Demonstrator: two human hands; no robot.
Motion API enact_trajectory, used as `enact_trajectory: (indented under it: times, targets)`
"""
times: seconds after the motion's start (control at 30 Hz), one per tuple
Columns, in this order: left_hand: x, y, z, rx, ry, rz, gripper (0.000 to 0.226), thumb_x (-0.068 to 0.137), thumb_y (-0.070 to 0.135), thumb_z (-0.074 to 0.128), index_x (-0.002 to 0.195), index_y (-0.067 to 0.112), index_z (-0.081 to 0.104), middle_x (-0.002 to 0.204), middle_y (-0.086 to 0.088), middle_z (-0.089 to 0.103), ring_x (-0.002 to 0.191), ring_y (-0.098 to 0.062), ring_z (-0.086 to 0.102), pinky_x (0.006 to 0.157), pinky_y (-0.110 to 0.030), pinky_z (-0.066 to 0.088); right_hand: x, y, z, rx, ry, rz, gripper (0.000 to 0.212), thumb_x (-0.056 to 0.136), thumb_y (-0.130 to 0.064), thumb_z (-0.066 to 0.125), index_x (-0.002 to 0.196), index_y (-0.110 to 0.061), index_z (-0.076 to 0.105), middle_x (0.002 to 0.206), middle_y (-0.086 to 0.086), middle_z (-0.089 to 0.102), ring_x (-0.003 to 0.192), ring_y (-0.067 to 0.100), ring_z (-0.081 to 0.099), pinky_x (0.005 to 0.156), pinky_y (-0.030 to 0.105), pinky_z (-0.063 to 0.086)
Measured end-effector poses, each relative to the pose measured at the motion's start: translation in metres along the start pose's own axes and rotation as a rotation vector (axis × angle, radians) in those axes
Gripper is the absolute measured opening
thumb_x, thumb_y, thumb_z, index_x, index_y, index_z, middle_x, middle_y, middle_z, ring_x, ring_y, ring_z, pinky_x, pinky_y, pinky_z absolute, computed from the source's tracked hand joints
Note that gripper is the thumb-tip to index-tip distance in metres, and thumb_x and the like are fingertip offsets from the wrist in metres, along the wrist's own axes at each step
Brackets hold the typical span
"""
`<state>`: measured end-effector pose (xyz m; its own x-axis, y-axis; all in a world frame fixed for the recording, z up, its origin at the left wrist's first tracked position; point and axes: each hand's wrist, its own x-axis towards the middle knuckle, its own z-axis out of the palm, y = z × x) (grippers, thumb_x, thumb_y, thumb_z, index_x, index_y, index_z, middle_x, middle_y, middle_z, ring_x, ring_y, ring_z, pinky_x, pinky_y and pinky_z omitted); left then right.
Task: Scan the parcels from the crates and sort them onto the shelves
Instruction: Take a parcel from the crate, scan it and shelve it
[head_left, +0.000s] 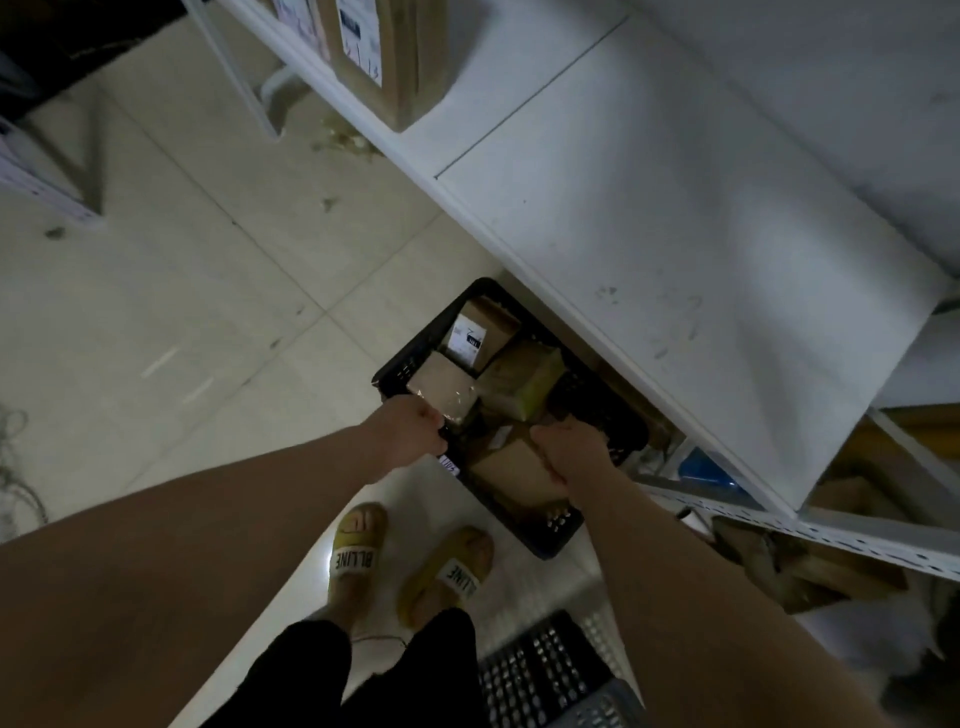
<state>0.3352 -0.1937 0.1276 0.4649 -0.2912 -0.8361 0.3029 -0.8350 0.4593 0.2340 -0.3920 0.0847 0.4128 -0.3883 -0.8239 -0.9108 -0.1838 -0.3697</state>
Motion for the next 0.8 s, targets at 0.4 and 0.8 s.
enact_trajectory:
  times: [0.4,0.8]
  targets:
    - [0.187,-0.064,0.042,-0.116,0.086,-0.05,0.023,0.084,0.007,0.076,0.104,0.016,0.069,0.109,-0.007,0.065,0.101,-0.025,0.063,0.069,-0.029,0.048,0.193,0.032,0.062,0.146,0.027,0.206,0.095,0.09,-0.053,0.066,0.157,-0.001,0.023,0.153,0.017,0.04,0.136,0.034,0.044,0.108,0.036,0.039]
    - [0.209,-0.094,0.041,-0.173,0.09,-0.114,0.02,0.088,0.004,0.071,0.106,0.012,0.068,0.113,-0.011,0.065,0.102,-0.026,0.062,0.078,-0.033,0.051,0.235,0.045,0.084,0.449,0.114,0.346,0.107,0.088,-0.058,0.066,0.159,-0.004,0.006,0.155,0.018,0.037,0.134,0.036,0.044,0.112,0.045,0.04]
